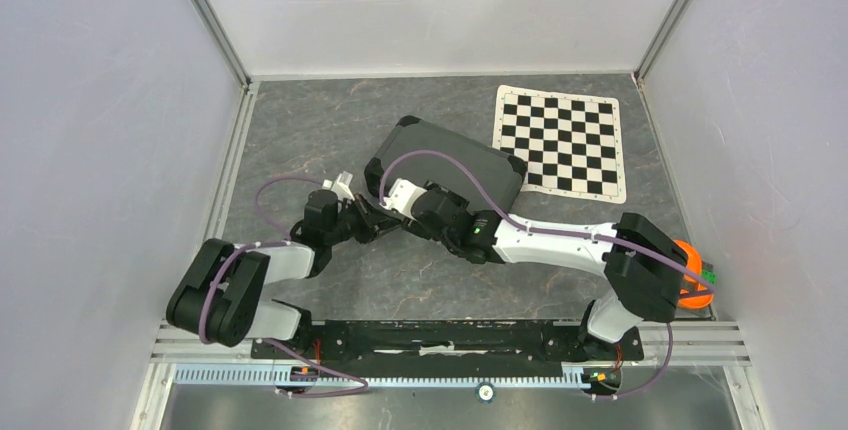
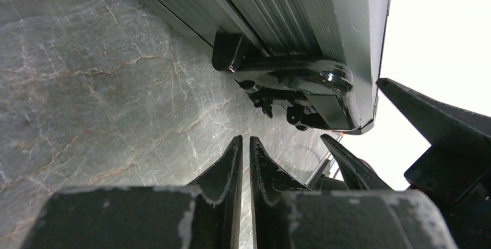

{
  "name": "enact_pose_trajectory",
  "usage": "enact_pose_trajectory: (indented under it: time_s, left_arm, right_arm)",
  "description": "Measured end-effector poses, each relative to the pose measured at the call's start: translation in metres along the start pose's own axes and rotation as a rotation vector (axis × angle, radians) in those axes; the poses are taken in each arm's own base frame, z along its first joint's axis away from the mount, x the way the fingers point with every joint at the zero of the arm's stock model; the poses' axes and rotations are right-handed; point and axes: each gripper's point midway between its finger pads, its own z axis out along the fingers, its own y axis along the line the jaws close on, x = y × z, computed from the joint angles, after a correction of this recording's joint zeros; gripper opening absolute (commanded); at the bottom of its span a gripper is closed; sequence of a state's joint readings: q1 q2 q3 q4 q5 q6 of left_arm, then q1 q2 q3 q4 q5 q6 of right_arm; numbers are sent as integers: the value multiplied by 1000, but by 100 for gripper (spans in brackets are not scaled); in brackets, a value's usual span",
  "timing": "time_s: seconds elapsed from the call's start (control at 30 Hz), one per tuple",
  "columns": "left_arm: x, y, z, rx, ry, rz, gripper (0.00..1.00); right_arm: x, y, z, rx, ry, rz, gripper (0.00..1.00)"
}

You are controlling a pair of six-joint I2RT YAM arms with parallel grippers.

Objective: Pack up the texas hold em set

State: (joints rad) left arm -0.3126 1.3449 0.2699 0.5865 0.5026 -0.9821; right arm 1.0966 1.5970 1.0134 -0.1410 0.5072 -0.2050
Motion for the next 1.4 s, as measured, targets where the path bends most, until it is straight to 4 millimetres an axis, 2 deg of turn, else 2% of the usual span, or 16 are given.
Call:
enact_pose_trajectory:
  time_s: [0.03,0.2,0.3,0.43,0.53,0.6,0.7,0.73,0.8,0.87,0.9,1.0,1.2,1.4]
  left_arm:
    - [0,0,2,2,1,2,14]
    - [0,2,9,4,3,6,14]
    - [-2,-3,10,19,-2,18,14]
    - [-9,-12,13,41,-15,33,14]
    - [-12,-14,14,45,-26,38,14]
    - [-14,-13,14,37,-34,37,14]
    - [-16,-14,11,29,-50,37,14]
    - [-17,-15,10,26,-57,38,14]
    - [-20,-19,6,30,-72,42,14]
    - [-23,-21,4,30,-85,46,14]
    - [-24,-22,3,27,-93,48,14]
    - [-25,-19,2,14,-98,48,14]
    - [-22,-12,3,-8,-85,47,14]
    - [-15,3,10,-41,-53,25,15]
  right_arm:
    - [2,0,0,-1,8,-6,79]
    - [7,2,-5,-5,34,-29,87]
    - [-1,-2,-12,10,24,-32,98]
    - [-13,-14,-19,47,-2,-34,98]
    - [-15,-17,-14,73,12,-54,98]
    - [-12,-16,-5,95,40,-78,98]
    - [7,-10,10,112,109,-129,98]
    - [14,-8,16,116,134,-144,94]
    - [23,-8,22,130,165,-160,74]
    - [23,-13,26,168,172,-159,19]
    - [22,-15,25,175,173,-166,0]
    - [13,-21,16,219,182,-281,0]
    - [19,-37,15,193,200,-263,0]
    - [10,-53,11,111,136,-156,0]
